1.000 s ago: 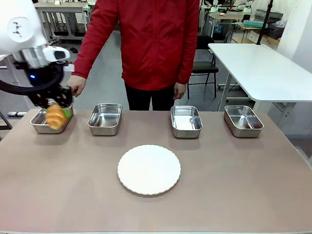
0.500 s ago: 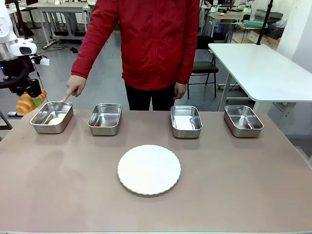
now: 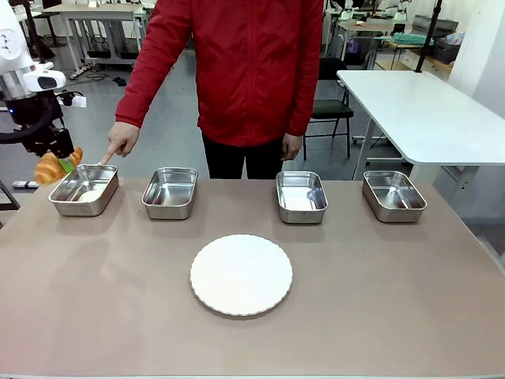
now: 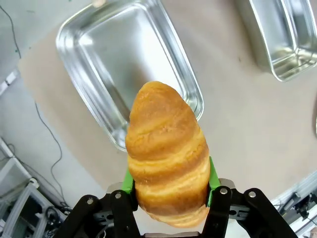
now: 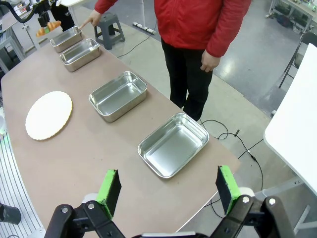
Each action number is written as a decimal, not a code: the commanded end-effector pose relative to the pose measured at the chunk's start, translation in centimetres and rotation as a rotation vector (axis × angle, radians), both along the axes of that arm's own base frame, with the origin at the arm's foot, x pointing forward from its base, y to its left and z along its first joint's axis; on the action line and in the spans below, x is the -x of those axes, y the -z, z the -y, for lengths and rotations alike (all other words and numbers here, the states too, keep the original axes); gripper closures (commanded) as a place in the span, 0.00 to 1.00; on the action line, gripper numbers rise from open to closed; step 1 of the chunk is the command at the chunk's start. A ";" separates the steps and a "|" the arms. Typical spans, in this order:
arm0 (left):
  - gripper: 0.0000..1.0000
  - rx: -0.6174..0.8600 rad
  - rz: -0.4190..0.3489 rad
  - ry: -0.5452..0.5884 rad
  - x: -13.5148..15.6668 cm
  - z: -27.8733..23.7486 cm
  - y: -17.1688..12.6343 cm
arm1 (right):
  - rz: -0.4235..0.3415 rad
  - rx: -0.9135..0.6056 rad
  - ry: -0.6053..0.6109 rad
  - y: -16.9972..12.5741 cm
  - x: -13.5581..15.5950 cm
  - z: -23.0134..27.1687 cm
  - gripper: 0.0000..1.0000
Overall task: Place the bread in the container.
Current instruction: Place the Butter Roll into the Airtight Container indicated by the human.
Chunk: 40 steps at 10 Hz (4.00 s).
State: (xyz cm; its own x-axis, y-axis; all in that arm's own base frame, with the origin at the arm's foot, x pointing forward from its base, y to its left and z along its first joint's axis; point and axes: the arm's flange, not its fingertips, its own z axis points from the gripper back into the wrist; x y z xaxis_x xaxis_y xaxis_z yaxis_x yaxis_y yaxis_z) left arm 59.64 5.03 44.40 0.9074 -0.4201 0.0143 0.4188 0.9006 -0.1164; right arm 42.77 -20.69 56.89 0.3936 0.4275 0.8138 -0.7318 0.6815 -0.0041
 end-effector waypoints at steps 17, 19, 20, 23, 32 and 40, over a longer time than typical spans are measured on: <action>0.00 0.026 0.075 0.013 -5.1 0.0 4.8 | 0.010 -0.006 -0.006 -0.2 0.0 0.0 0.00; 0.00 -0.001 0.037 0.004 -4.5 0.1 3.7 | 0.010 -0.006 -0.006 -0.2 0.0 0.0 0.00; 0.00 0.006 0.023 0.014 -4.2 0.1 3.2 | 0.010 -0.006 -0.006 -0.2 0.0 0.0 0.00; 0.00 0.007 0.064 0.008 -5.5 0.3 4.2 | 0.010 -0.006 -0.006 -0.2 0.0 0.0 0.00; 0.00 -0.077 0.234 -0.028 5.9 4.5 -2.7 | 0.010 -0.006 -0.006 -0.2 0.0 0.0 0.00; 0.00 -0.049 0.365 -0.144 23.0 4.5 -3.8 | 0.010 -0.006 -0.006 -0.2 0.0 0.0 0.00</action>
State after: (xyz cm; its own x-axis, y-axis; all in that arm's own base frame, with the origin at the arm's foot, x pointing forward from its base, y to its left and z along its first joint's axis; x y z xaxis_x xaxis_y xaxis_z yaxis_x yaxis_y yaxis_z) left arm 37.25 0.44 48.40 0.8911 -0.3149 0.3269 0.3149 0.9476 0.0545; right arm 42.73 -20.75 56.92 0.3938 0.4274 0.8138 -0.7310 0.6824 -0.0046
